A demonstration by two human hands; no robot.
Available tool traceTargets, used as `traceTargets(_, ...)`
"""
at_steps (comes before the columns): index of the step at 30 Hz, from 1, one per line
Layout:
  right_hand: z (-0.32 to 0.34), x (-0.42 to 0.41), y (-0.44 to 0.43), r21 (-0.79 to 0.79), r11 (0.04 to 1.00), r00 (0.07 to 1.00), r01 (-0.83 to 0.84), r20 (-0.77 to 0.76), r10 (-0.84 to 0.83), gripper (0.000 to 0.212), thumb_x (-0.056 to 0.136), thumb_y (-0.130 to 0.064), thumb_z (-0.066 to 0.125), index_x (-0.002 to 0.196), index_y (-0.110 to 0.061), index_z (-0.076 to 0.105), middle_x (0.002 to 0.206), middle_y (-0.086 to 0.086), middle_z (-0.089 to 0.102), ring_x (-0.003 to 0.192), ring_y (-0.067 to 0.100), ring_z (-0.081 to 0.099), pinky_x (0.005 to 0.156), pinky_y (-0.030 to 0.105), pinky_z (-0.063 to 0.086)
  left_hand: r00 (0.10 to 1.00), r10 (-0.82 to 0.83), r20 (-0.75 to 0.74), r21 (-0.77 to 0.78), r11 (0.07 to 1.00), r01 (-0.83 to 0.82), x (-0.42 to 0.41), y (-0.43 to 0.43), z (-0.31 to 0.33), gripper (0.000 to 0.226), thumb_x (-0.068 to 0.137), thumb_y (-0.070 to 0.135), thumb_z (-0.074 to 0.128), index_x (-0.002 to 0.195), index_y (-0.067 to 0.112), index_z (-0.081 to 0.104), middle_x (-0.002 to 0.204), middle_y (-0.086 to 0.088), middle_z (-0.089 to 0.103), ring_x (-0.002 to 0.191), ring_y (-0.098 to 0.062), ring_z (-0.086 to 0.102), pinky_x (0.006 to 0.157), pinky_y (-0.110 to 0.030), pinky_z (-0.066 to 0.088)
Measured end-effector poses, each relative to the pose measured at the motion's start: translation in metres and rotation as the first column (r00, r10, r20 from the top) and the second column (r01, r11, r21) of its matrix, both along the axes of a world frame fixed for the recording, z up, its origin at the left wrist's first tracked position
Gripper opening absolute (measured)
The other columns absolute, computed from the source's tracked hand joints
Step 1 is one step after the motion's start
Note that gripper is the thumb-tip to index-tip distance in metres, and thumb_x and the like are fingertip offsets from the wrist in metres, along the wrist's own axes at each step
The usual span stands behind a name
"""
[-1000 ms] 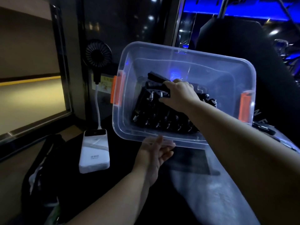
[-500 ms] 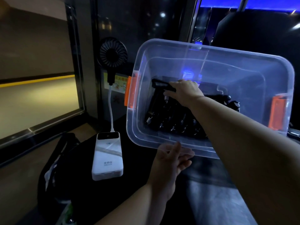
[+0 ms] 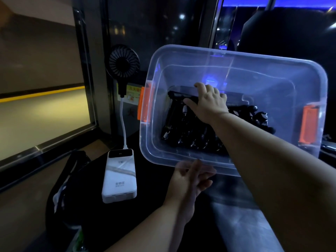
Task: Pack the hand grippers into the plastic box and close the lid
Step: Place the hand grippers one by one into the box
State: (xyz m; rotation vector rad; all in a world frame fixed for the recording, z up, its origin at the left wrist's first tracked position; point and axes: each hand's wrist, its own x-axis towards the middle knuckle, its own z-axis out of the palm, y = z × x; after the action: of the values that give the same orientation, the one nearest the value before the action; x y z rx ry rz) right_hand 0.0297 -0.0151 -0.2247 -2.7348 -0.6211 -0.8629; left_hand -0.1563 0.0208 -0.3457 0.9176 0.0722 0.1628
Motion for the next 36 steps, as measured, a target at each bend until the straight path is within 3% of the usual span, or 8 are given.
traceTargets(4, -0.004, -0.013, -0.022, 0.060, 0.998, 1.000, 0.003, 0.023, -0.004, 0.062, 0.088, -0.064, 0.042, 0.138, -0.027, 0.035, 0.138, 0.006, 0.042, 0.131, 0.028, 0.031, 0.105, 0.048, 0.023, 0.999, 0.012, -0.038, -0.016, 1.000, -0.013, 0.000, 0.000, 0.004, 0.015, 0.096, 0.021, 0.050, 0.102, 0.007, 0.047, 0.083, -0.013, 0.073, 0.076, -0.018, 0.071, 0.064, -0.026, 0.054)
traceTargets(14, -0.024, -0.056, -0.120, 0.054, 0.995, 0.995, 0.080, 0.053, -0.083, 0.052, 0.089, -0.059, 0.047, 0.126, -0.022, 0.050, 0.133, 0.007, 0.045, 0.129, 0.030, 0.030, 0.104, 0.046, 0.024, 0.993, 0.102, -0.055, 0.093, 0.991, -0.096, -0.001, -0.003, 0.003, 0.013, 0.097, 0.025, 0.049, 0.095, 0.013, 0.048, 0.089, -0.008, 0.072, 0.079, -0.016, 0.070, 0.065, -0.026, 0.053)
traceTargets(18, -0.039, -0.072, -0.157, 0.017, 0.999, 0.988, 0.050, 0.147, -0.052, 0.046, 0.087, -0.051, 0.058, 0.117, -0.016, 0.060, 0.123, 0.012, 0.054, 0.119, 0.037, 0.041, 0.095, 0.048, 0.036, 0.990, 0.126, -0.059, 0.115, 0.986, -0.119, -0.006, -0.005, 0.006, 0.012, 0.097, 0.025, 0.051, 0.094, 0.014, 0.048, 0.087, -0.007, 0.071, 0.076, -0.015, 0.068, 0.065, -0.025, 0.052)
traceTargets(24, -0.058, -0.096, -0.198, -0.114, 0.990, 0.938, -0.077, 0.330, 0.111, 0.039, 0.086, -0.045, 0.052, 0.104, -0.013, 0.064, 0.107, 0.008, 0.059, 0.102, 0.034, 0.053, 0.084, 0.045, 0.047, 0.978, 0.188, -0.089, 0.203, 0.965, -0.167, -0.008, -0.009, 0.007, 0.012, 0.096, 0.027, 0.054, 0.095, 0.015, 0.053, 0.086, -0.002, 0.071, 0.060, -0.004, 0.059, 0.056, -0.018, 0.044)
traceTargets(27, -0.069, -0.105, -0.219, -0.046, 0.992, 0.906, -0.115, 0.404, 0.124, 0.037, 0.088, -0.039, 0.054, 0.110, -0.010, 0.063, 0.114, 0.010, 0.057, 0.106, 0.032, 0.051, 0.091, 0.042, 0.041, 0.976, 0.201, -0.088, 0.214, 0.960, -0.179, -0.010, -0.010, 0.008, 0.012, 0.096, 0.026, 0.053, 0.094, 0.015, 0.054, 0.085, -0.002, 0.070, 0.060, -0.006, 0.056, 0.055, -0.018, 0.041)
traceTargets(30, -0.077, -0.111, -0.255, 0.205, 0.967, 0.921, -0.149, 0.385, 0.061, 0.037, 0.090, -0.035, 0.049, 0.109, -0.005, 0.061, 0.112, 0.015, 0.055, 0.104, 0.030, 0.049, 0.091, 0.037, 0.038, 0.976, 0.198, -0.089, 0.216, 0.960, -0.175, -0.011, -0.012, 0.008, 0.012, 0.096, 0.027, 0.053, 0.095, 0.015, 0.055, 0.087, -0.004, 0.070, 0.064, -0.008, 0.056, 0.058, -0.020, 0.041)
traceTargets(33, -0.081, -0.108, -0.295, 0.408, 0.907, 0.971, 0.109, 0.152, -0.185, 0.042, 0.090, -0.043, 0.042, 0.109, -0.010, 0.059, 0.109, 0.017, 0.057, 0.101, 0.036, 0.053, 0.086, 0.041, 0.041, 0.976, 0.198, -0.087, 0.209, 0.962, -0.176, -0.012, -0.014, 0.008, 0.011, 0.096, 0.027, 0.054, 0.095, 0.016, 0.055, 0.089, -0.005, 0.070, 0.065, -0.009, 0.057, 0.059, -0.021, 0.043)
traceTargets(36, -0.097, -0.103, -0.329, 0.113, 0.777, 0.778, 0.619, -0.224, -0.587, 0.040, 0.091, -0.048, 0.042, 0.121, -0.025, 0.056, 0.128, 0.012, 0.052, 0.121, 0.034, 0.043, 0.099, 0.049, 0.031, 0.976, 0.204, -0.080, 0.214, 0.959, -0.183, -0.012, -0.014, 0.010, 0.011, 0.096, 0.027, 0.054, 0.094, 0.016, 0.055, 0.089, -0.005, 0.070, 0.065, -0.009, 0.057, 0.059, -0.021, 0.043)
